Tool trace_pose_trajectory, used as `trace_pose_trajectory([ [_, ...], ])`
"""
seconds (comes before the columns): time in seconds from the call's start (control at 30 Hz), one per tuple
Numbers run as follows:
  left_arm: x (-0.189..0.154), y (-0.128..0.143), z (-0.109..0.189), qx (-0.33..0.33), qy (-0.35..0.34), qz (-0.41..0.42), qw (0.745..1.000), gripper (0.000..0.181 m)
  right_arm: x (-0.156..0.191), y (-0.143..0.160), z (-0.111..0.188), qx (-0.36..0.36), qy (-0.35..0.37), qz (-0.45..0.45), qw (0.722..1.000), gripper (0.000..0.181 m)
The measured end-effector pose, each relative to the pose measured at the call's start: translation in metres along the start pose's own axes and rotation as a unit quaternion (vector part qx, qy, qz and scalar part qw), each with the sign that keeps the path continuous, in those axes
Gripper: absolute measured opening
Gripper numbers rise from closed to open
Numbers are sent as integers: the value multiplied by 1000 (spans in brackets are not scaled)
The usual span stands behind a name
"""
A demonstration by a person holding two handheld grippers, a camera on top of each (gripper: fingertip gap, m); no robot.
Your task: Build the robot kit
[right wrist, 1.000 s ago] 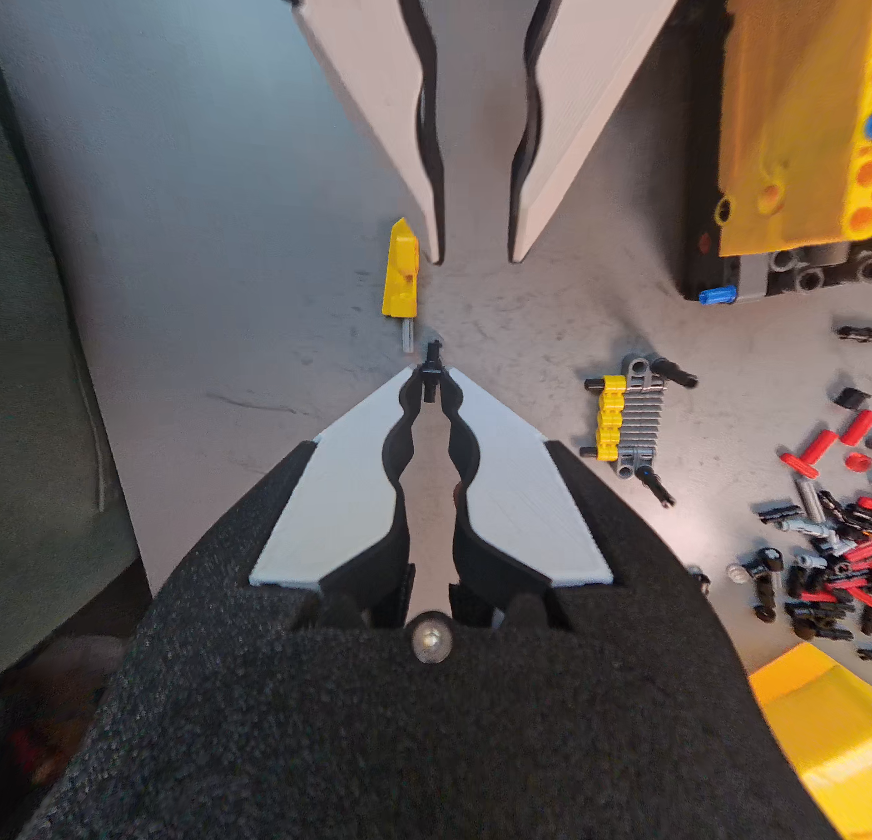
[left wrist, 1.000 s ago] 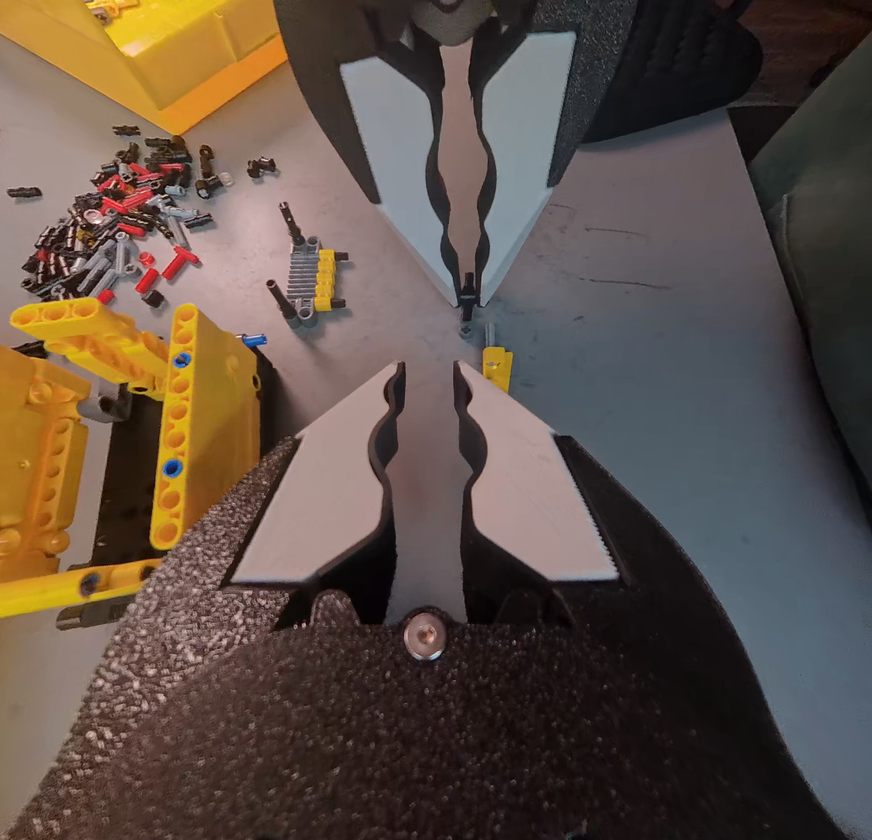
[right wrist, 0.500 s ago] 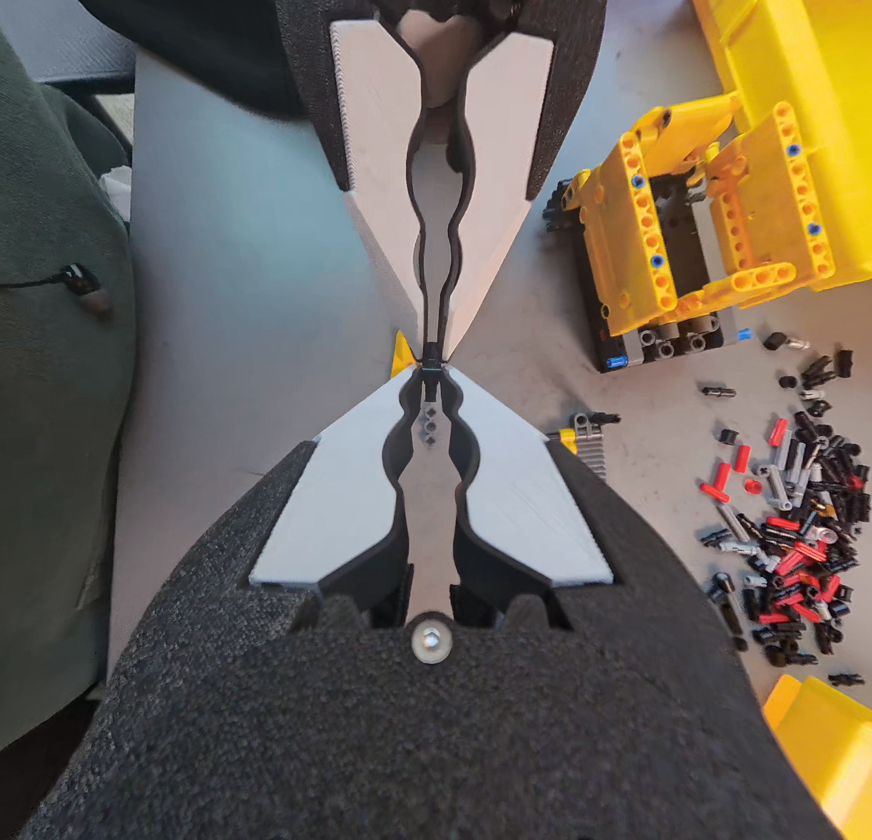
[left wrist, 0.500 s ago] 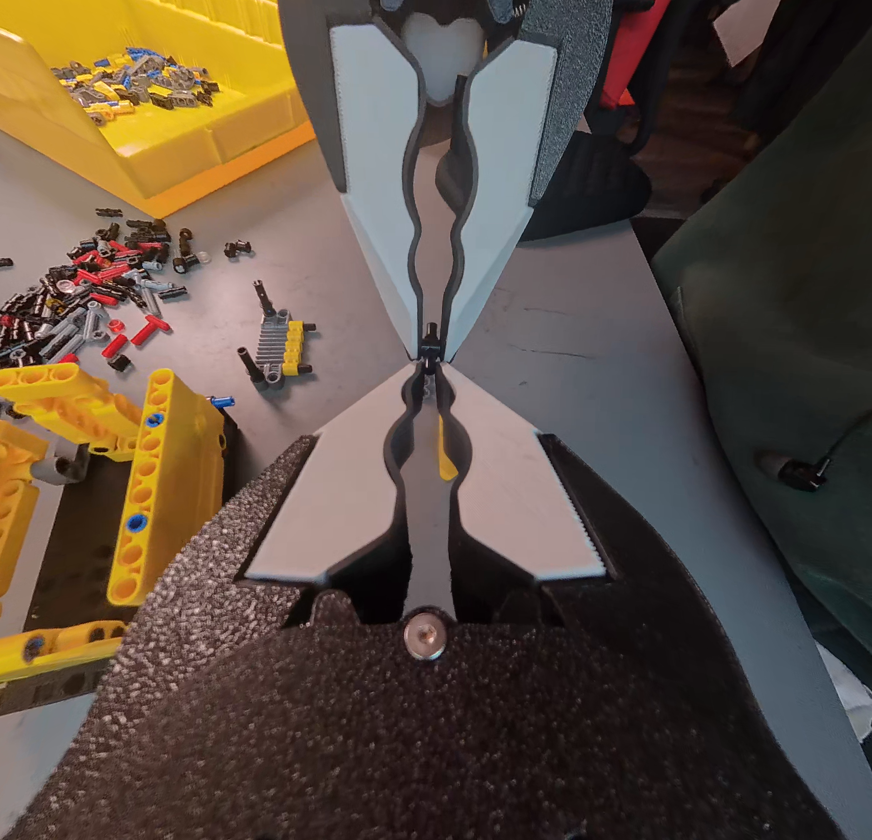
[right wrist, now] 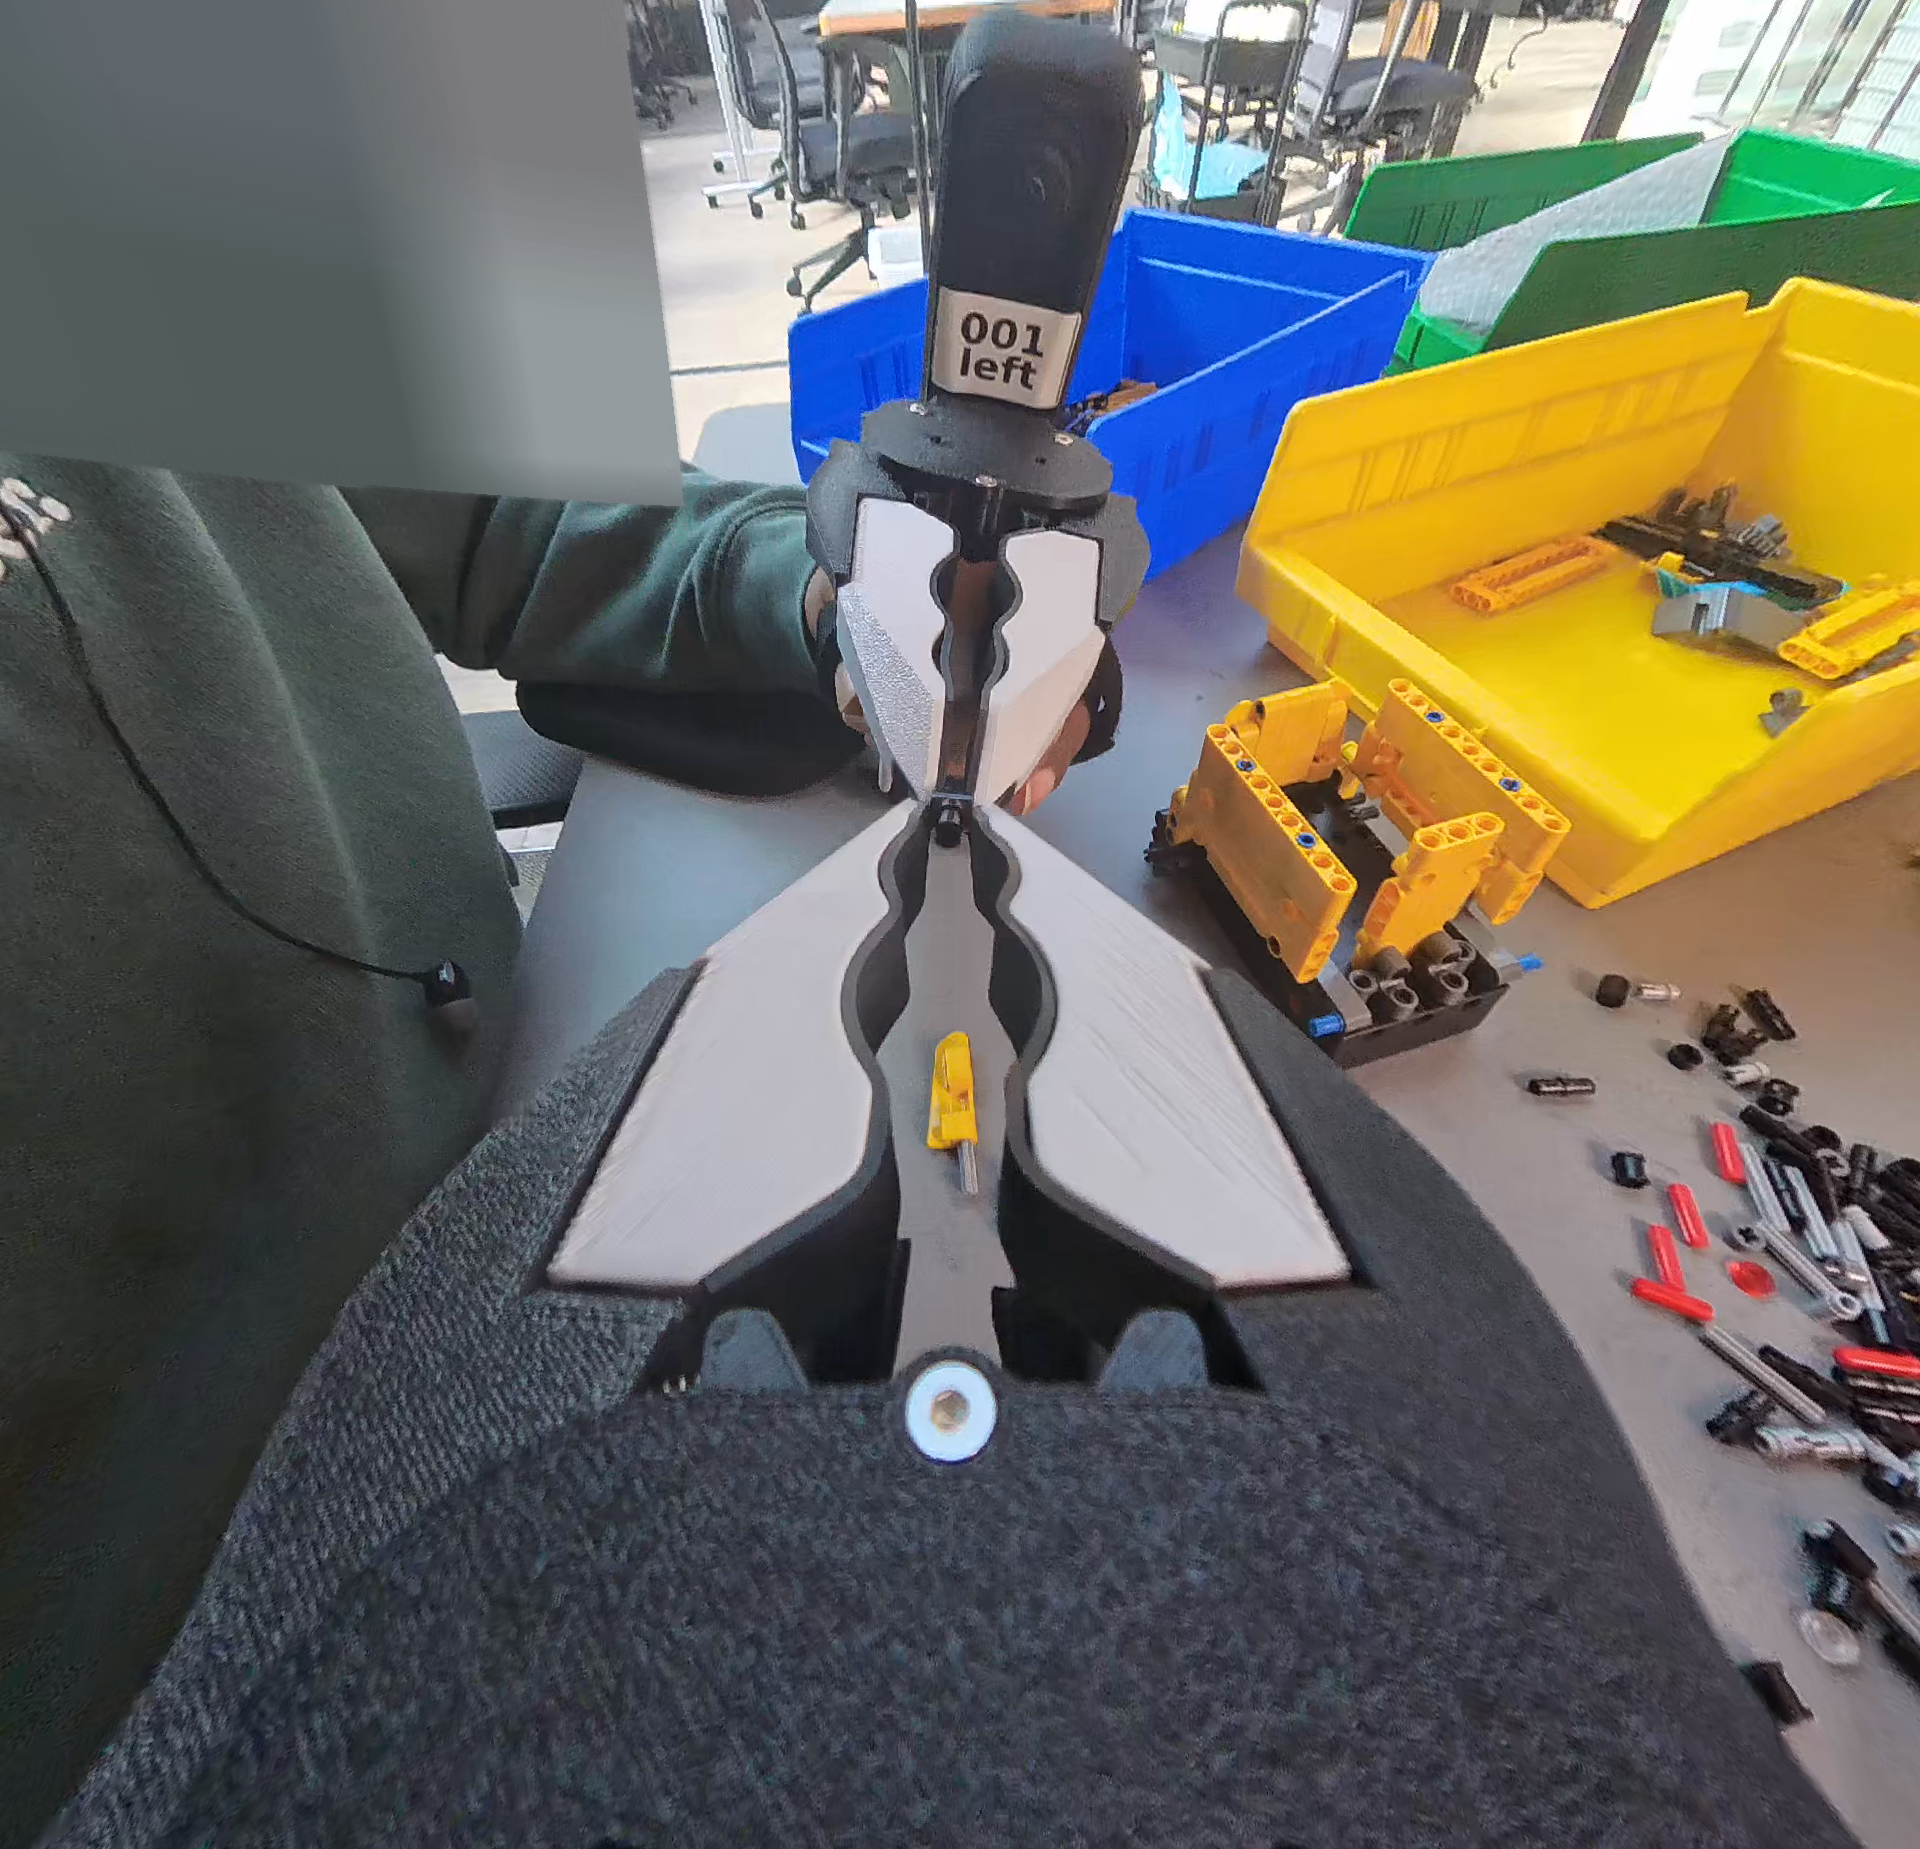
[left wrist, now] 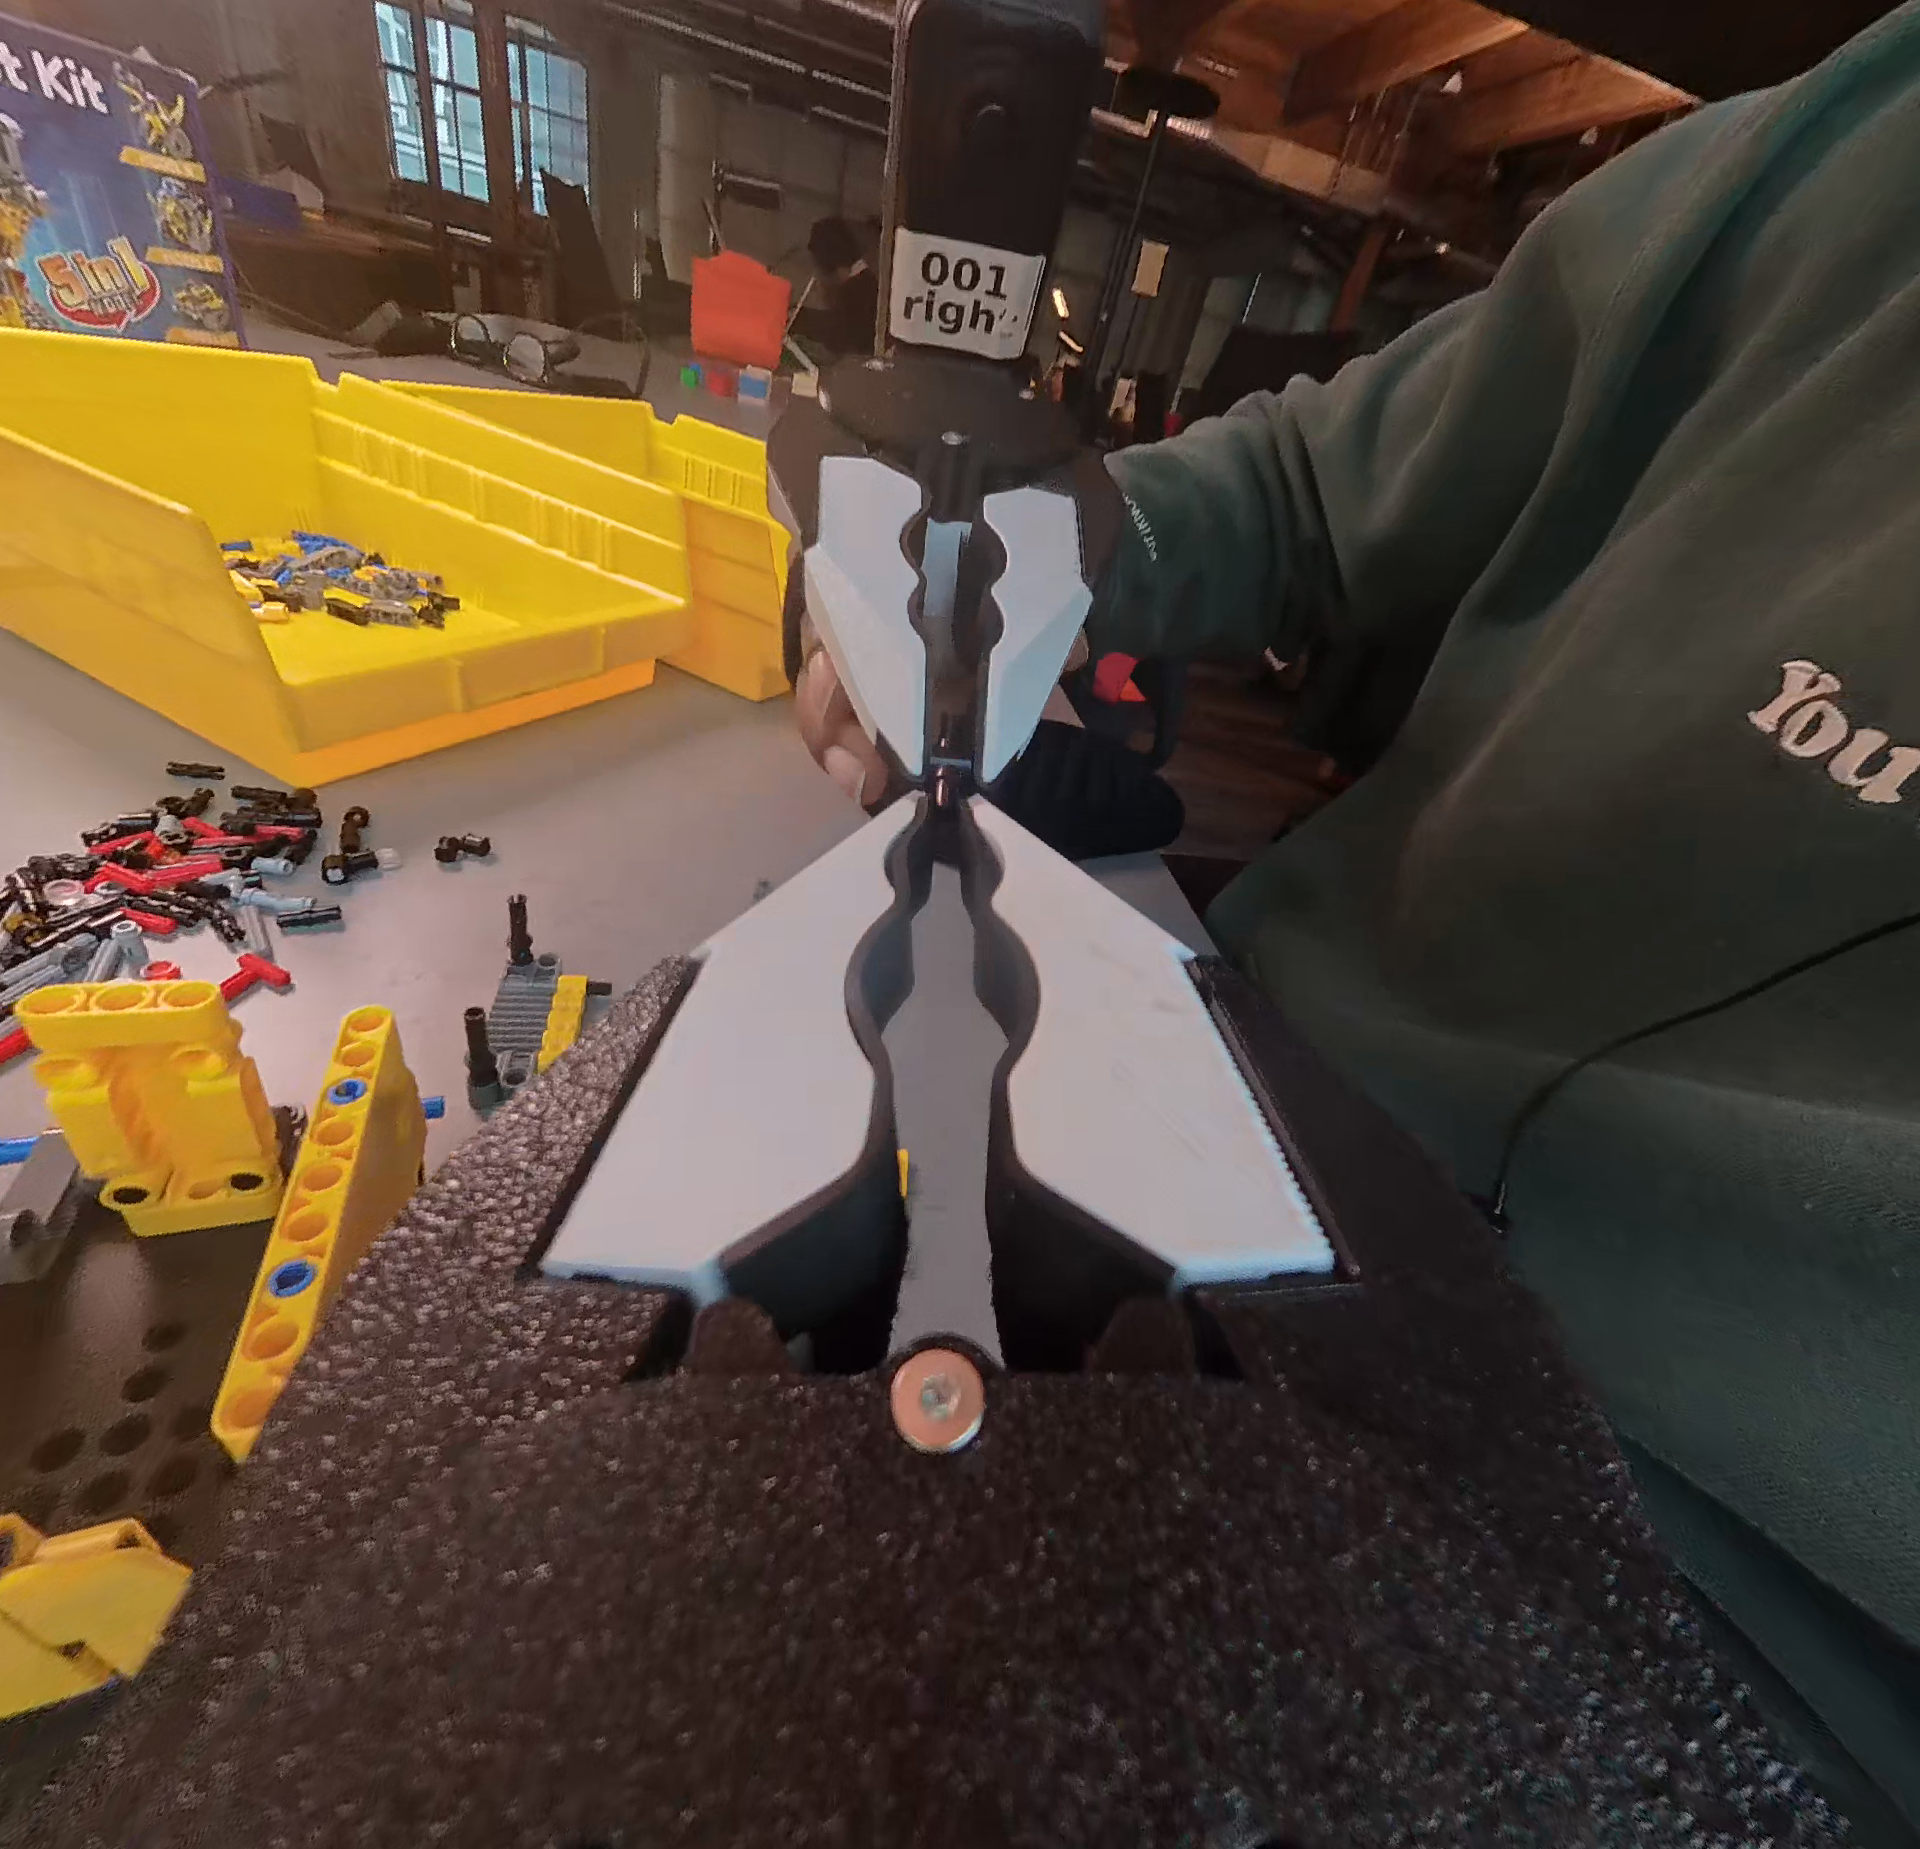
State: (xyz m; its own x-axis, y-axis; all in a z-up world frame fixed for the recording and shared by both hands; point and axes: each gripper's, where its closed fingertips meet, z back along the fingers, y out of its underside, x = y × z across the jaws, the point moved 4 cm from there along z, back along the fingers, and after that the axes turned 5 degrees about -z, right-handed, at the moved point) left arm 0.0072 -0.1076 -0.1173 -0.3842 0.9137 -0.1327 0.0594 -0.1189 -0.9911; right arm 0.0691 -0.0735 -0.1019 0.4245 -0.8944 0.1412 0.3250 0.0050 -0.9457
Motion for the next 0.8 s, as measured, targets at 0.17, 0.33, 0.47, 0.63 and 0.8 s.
trace_pose_trajectory([
  [0.17,0,-4,2,-14,-5,-8,1000,3,1,-5,0,-15,-5,-7,1000,11],
  [0.33,-1,-6,2,-16,-6,-12,1000,3,1,-8,0,-15,2,-4,1000,11],
  [0.47,-3,-6,1,-16,-7,-20,1000,3,2,-11,-1,-8,4,4,1000,8],
  [0.63,-3,-10,3,-26,-13,-27,999,3,1,-15,-1,-5,10,9,1000,9],
  [0.8,-3,-11,3,-29,-19,-35,999,3,2,-16,-1,-3,10,9,1000,7],
])
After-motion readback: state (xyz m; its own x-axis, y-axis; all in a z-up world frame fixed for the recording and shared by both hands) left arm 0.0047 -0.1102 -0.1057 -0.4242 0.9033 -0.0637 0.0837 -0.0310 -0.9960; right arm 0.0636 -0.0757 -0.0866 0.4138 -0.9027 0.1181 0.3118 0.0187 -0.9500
